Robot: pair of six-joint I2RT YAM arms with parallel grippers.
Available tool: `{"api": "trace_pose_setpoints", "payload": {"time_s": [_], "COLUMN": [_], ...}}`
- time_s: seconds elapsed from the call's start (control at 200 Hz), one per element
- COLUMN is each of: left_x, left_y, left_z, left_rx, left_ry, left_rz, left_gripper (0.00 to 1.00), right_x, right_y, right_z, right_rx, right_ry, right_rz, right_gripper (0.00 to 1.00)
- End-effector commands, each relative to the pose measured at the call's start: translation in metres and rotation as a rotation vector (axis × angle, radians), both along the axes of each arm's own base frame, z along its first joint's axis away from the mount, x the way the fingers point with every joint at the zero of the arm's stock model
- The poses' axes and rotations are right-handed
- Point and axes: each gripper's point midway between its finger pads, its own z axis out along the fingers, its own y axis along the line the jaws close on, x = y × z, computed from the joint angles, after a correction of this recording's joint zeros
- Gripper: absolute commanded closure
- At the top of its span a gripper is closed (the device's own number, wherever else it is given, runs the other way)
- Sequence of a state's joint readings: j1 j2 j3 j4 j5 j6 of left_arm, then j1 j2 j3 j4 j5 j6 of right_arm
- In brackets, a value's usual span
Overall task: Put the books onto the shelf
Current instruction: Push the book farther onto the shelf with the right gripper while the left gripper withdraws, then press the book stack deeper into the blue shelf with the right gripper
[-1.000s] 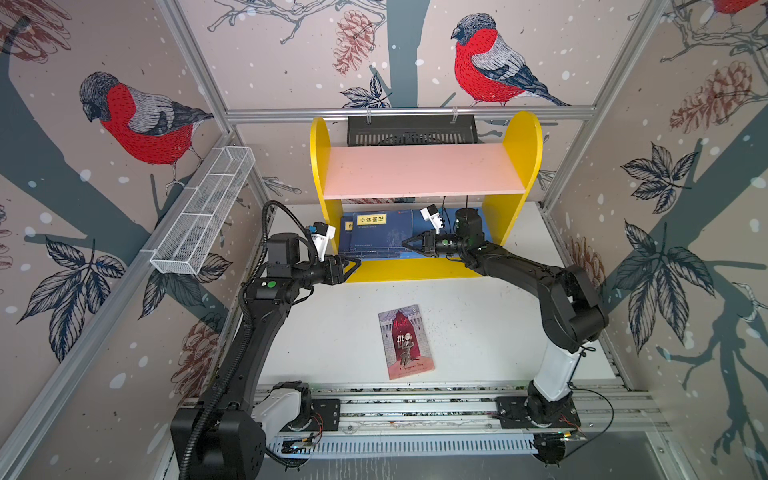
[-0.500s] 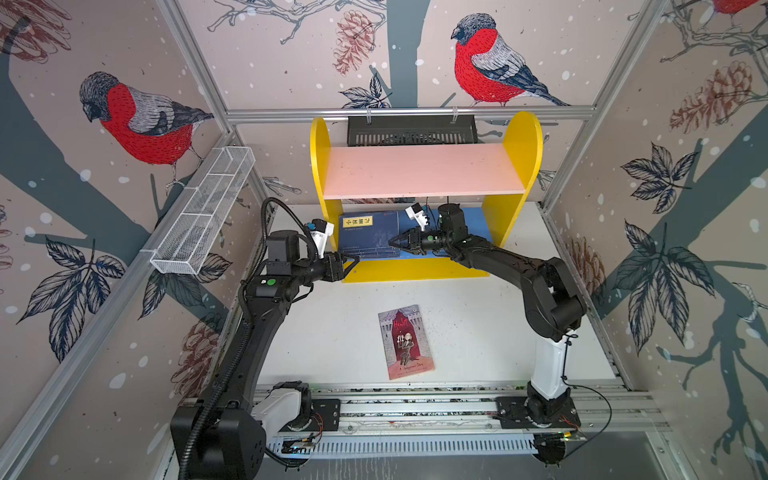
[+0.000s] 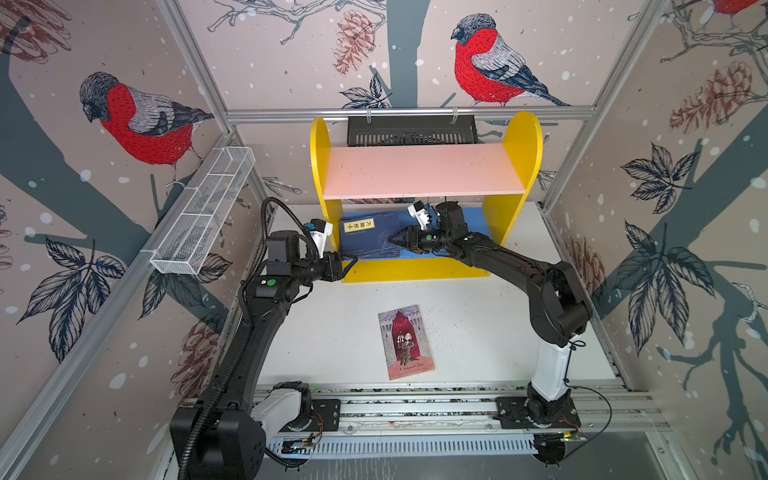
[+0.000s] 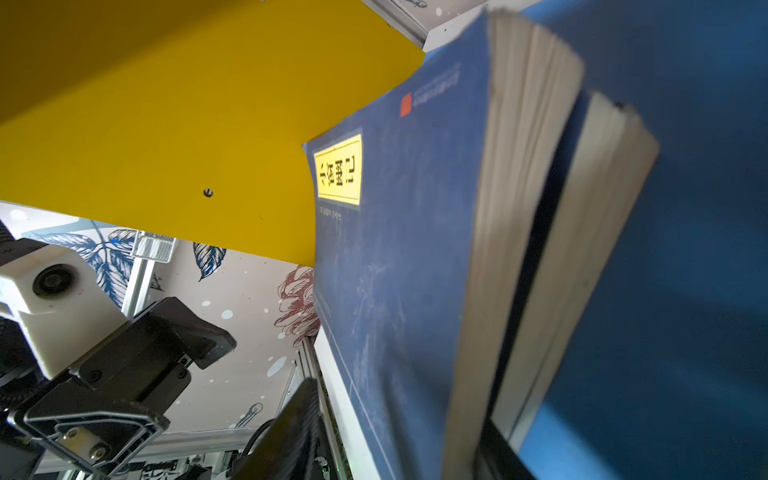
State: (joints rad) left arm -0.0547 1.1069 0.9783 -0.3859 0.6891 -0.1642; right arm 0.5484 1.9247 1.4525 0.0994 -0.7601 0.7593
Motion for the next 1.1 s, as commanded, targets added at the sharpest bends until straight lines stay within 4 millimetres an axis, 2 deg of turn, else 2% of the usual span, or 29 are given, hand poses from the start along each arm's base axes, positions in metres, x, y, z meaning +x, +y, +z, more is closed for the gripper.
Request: {"api": "trace_pose_setpoints", "payload": {"time_s": [0.0,0.07,0.335,0.425,0.525,0.635,0.74,0.81,0.945,1.095], "left_x": [0.003,0.005,0.006,0.005,0.003,0.001,0.001,0.006,0.001,-0.001], "left_y": [0.010,0.017,0.042,0.043,0.039,0.036,0.037,0.045,0.032,0.034], "left_z": [-0.003,-0.010,-0.043,-0.048,-0.057,-0.066,-0.071,-0.074,-0.072,-0.076], "left_rx": [0.108,0.167,0.320,0.338,0.348,0.355,0.348,0.310,0.275,0.287], "left_ry": [-0.051,-0.062,-0.037,-0.035,-0.036,-0.030,-0.020,0.041,0.063,0.068], "left_rz": [0.017,0.034,0.123,0.124,0.096,0.080,0.101,0.200,0.138,0.146], "left_gripper": [0.43,0.43,0.46,0.46,0.37,0.36,0.37,0.37,0.41,0.41], "right_x": [0.004,0.005,0.009,0.010,0.012,0.012,0.014,0.014,0.015,0.014], "right_y": [-0.006,-0.005,-0.005,-0.005,-0.006,-0.008,-0.011,-0.011,-0.011,-0.010], "right_z": [-0.004,-0.002,-0.002,0.001,0.000,0.001,0.002,0.004,0.006,0.009], "right_rx": [-0.052,-0.053,-0.068,-0.065,-0.074,-0.063,-0.051,-0.045,-0.028,-0.016], "right_ry": [-0.015,-0.018,-0.012,-0.014,-0.013,-0.013,-0.011,-0.016,-0.014,-0.016], "right_rz": [-0.049,-0.055,-0.103,-0.115,-0.140,-0.168,-0.200,-0.211,-0.229,-0.237], "right_gripper": [0.46,0.45,0.55,0.55,0.56,0.59,0.67,0.70,0.82,0.91]}}
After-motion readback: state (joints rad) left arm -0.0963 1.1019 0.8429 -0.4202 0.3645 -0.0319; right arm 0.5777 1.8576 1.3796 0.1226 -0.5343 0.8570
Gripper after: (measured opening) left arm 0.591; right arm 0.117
